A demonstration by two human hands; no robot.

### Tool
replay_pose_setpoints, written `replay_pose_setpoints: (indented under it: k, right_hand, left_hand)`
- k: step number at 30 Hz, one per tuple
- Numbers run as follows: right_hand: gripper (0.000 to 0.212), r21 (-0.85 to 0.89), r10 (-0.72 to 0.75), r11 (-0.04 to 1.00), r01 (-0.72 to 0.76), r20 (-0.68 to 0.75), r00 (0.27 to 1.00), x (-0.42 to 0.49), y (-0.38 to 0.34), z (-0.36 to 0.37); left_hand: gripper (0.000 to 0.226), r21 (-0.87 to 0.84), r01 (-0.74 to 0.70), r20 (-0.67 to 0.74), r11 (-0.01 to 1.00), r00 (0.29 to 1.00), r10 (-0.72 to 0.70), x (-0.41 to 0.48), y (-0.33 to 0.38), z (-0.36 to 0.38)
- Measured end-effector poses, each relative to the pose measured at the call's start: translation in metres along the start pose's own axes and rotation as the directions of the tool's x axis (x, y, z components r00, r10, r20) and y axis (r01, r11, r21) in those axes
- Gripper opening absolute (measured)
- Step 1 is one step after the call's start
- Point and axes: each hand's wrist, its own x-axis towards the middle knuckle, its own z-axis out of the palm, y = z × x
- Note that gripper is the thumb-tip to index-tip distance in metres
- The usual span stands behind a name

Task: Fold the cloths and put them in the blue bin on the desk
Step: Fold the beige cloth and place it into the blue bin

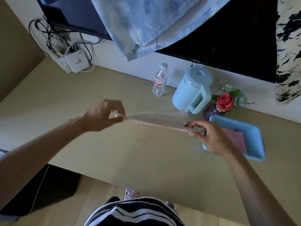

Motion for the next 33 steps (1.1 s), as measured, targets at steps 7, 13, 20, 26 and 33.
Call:
replay_pose_setpoints:
  k: [7,13,20,26,33]
  right_hand:
    - [0.007,-0.132,0.279,0.959,-0.249,0.32,0.905,-0.042,0.077,0.112]
    - [0.024,-0.105,0.372,0.926,-0.362,0.411,0.832,-0.062,0.107,0.145]
    - [0.026,0.003,0.385,0.916,-0.401,0.271,0.882,-0.035,0.126,0.136]
    - [0.022,0.029,0.425,0.898,-0.439,0.206,0.882,-0.008,0.133,0.129]
    - [0.016,0.023,0.437,0.899,-0.438,0.033,0.899,0.003,0.146,0.138]
  left_hand:
    - [0.03,0.081,0.084,0.262,0.993,0.96,-0.102,-0.076,-0.047,0.116]
    - [0.049,0.102,0.305,0.434,0.947,0.843,-0.318,-0.104,-0.043,0.155]
    - [0.023,-0.028,0.497,0.267,0.867,0.84,-0.473,-0.063,-0.045,0.168]
    - [0.014,-0.138,0.57,0.215,0.81,0.815,-0.538,-0.024,-0.051,0.179]
    - [0.012,-0.111,0.607,0.169,0.787,0.792,-0.587,-0.01,-0.062,0.197]
